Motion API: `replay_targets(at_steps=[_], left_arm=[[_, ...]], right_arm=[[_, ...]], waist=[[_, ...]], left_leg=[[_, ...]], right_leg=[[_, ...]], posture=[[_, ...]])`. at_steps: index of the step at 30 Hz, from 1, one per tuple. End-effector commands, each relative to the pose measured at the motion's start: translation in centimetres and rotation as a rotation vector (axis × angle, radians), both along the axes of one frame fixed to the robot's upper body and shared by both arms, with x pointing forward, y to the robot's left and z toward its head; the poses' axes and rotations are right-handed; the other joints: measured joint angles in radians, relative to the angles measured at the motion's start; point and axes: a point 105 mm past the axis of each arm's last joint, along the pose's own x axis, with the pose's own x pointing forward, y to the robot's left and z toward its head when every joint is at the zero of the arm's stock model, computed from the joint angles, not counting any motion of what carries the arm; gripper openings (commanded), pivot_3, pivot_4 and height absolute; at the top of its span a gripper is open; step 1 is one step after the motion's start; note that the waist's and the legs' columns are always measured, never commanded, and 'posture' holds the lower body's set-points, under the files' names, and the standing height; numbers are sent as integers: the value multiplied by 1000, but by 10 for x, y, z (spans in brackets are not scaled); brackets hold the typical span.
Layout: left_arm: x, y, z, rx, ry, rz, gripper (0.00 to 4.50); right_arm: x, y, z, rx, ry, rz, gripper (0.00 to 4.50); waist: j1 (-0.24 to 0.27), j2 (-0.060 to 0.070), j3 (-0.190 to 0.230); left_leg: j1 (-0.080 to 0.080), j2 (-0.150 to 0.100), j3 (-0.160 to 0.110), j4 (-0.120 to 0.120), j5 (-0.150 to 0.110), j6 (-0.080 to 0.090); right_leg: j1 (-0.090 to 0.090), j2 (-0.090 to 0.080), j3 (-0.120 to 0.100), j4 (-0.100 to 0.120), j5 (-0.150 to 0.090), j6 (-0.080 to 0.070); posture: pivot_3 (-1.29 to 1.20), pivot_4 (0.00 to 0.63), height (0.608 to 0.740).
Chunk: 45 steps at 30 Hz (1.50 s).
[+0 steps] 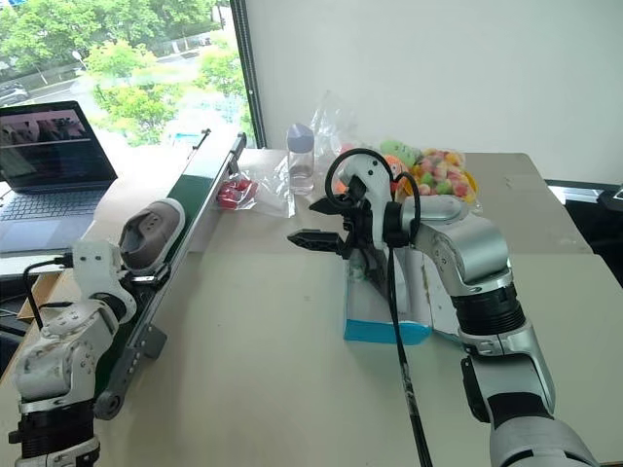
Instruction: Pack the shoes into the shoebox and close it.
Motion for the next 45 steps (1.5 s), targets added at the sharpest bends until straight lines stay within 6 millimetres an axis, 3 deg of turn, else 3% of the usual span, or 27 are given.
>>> replay_targets(at_steps=[1, 2, 4, 7, 10, 13, 15, 19, 22, 27, 35, 40, 45], left_arm=[[2, 4, -5, 22, 19, -9, 3966], [3, 5, -4, 19, 13, -12, 3774], [5, 5, 1, 31, -4, -15, 2928], [12, 0, 20, 26, -75, -29, 2509], [20, -14, 53, 40, -190, -81, 2489], [27, -44, 90, 45, -314, -198, 2489], [29, -68, 101, 35, -352, -287, 2489], [28, -118, 112, -27, -388, -450, 2489], [24, -159, 120, -89, -408, -575, 2489], [12, -210, 126, -167, -394, -730, 2489], [9, -232, 130, -193, -380, -800, 2489], [8, -233, 130, -198, -371, -810, 2488], [8, -232, 125, -183, -336, -822, 2488]], right_arm=[[-1, -4, 18, 19, -73, -15, 4500], [-1, -5, 18, 18, -75, -19, 4500], [0, -6, 19, 17, -78, -27, 4500], [0, -7, 19, 19, -77, -33, 4500], [1, -7, 23, 55, -60, -40, 4500], [7, -7, 38, 173, 5, -71, 4500], [16, -10, 44, 242, 56, -129, 4500], [40, -20, 44, 343, 194, -286, 4500], [47, -24, 52, 482, 314, -326, 4500], [51, -30, 62, 619, 413, -357, 4500], [51, -35, 63, 652, 422, -393, 4500], [49, -36, 67, 682, 415, -387, 3195], [50, -38, 72, 705, 403, -394, 1429]], waist=[[2, 0, 0], [3, 0, 0], [4, 0, 0], [5, 0, 0], [6, 0, 0], [6, 0, 0], [6, 0, 0], [4, 0, 0], [4, 0, 0], [4, 0, 0], [-12, 0, 0], [-17, 0, 0], [-17, 0, 0]], left_leg=[[0, 0, 0, 0, 0, 0], [0, 0, 0, 0, 0, 0], [0, 0, 0, 0, 0, 0], [0, 0, 0, 0, 0, 0], [-1, 1, -1, 0, 0, 0], [-6, 0, -1, 0, 0, 0], [-8, 0, -1, 0, 0, 0], [-8, -1, -1, 0, 0, 0], [-9, 0, -1, 0, 0, 1], [-12, 0, -1, 0, 5, 8], [-12, 0, 0, 1, 5, 10], [-12, 0, 0, 1, 6, 10], [-12, 0, 0, 1, 6, 10]], right_leg=[[0, 0, 0, 0, 0, 0], [0, -1, 0, 0, 0, 0], [0, -1, 0, 0, -1, -1], [0, -2, 0, 0, 0, -1], [-1, -2, -2, 0, 0, 0], [-4, -1, -2, -1, 0, 0], [-5, -2, -2, 0, 1, 0], [-5, -3, -1, -1, 1, 0], [-6, -3, -1, -1, 1, 0], [-9, 0, -1, 0, 2, -1], [-8, 5, 0, 0, 1, 0], [-7, 5, 1, 0, 1, 1], [-7, 5, 1, 0, 1, 1]], posture=[[0, 150, 740], [0, 150, 740], [0, 150, 740], [0, 150, 740], [0, 150, 740], [0, 150, 740], [0, 150, 740], [0, 150, 740], [0, 150, 740], [0, 150, 740], [0, 150, 740], [0, 150, 740], [0, 150, 740]])
